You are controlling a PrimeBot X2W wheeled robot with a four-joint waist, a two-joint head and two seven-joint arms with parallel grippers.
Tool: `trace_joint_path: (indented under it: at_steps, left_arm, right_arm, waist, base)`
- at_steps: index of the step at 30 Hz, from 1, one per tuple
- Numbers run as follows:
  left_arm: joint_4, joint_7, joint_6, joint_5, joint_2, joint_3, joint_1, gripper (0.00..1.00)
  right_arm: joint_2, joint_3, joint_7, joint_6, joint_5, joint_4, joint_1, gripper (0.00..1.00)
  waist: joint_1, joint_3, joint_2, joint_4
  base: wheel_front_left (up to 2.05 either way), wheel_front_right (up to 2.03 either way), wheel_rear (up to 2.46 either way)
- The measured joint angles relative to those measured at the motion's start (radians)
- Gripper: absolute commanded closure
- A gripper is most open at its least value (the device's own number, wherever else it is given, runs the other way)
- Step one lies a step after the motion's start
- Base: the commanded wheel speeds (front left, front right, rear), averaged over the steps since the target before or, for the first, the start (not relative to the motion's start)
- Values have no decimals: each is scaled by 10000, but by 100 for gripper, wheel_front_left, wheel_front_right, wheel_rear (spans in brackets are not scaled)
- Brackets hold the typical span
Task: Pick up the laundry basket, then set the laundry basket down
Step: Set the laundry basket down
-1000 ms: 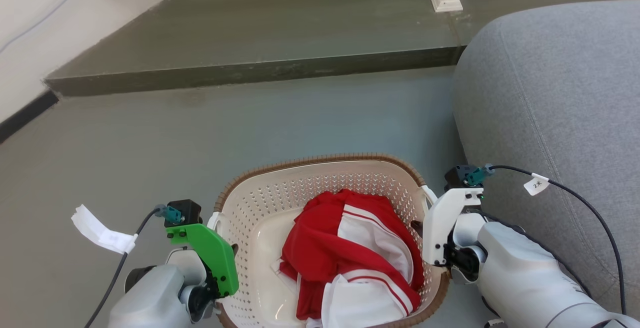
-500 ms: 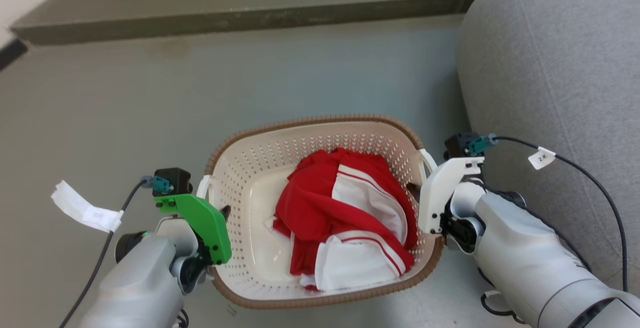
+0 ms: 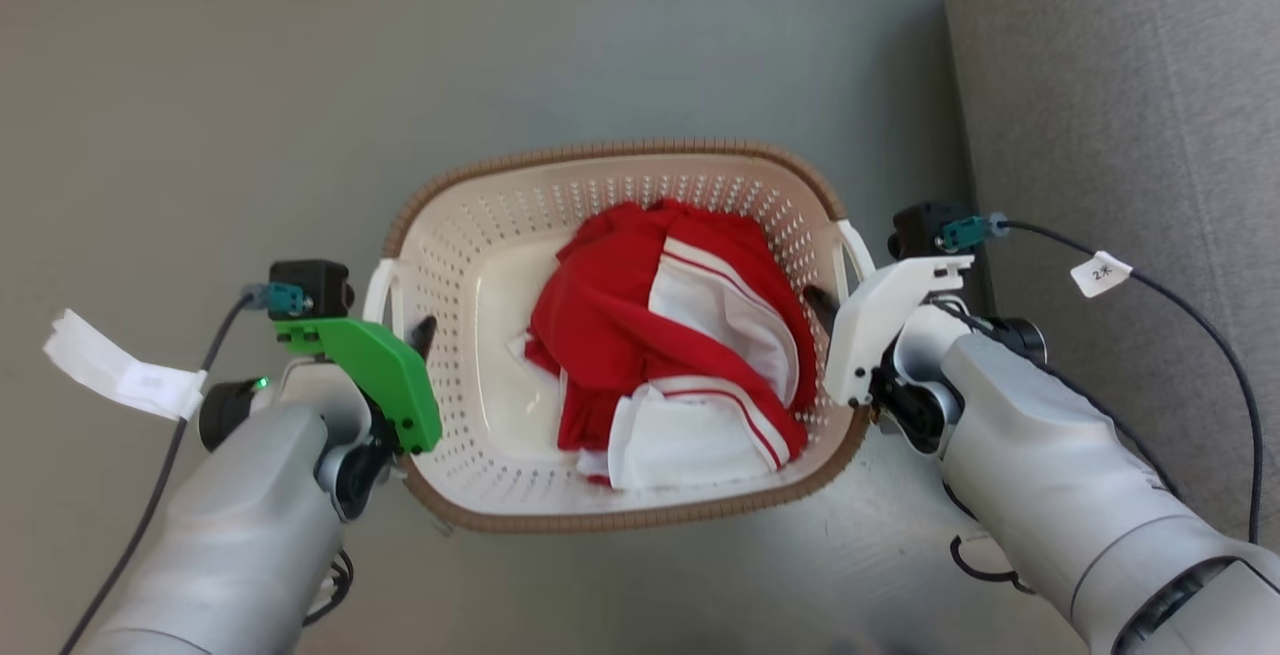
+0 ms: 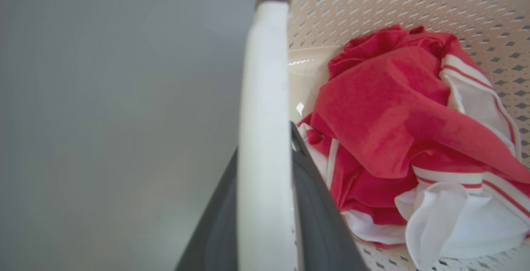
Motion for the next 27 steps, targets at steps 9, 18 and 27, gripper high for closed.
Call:
trace_joint_path:
  at_steps: [9,18,27]
  left_arm:
    - [-178,-637,0,150,221,-23,-797,100]
    - [-270,-1289,0,173,268,-148,-1035,100]
    - [-265,-1789,-2,173,265,-192,-1098,100]
  right_arm:
    - [-13,-31,-775,-167,12,-207,-660,100]
    - [-10,-94,-1659,-192,25,-184,-779,100]
    - [4,-46,-2299,-176,123,-153,-778,100]
  waist:
    - [0,1286,0,35]
    - [1,2446,0,97]
    - [1,3145,0,168]
  base:
    - [0,0,0]
    - [0,0,0]
    - [0,0,0]
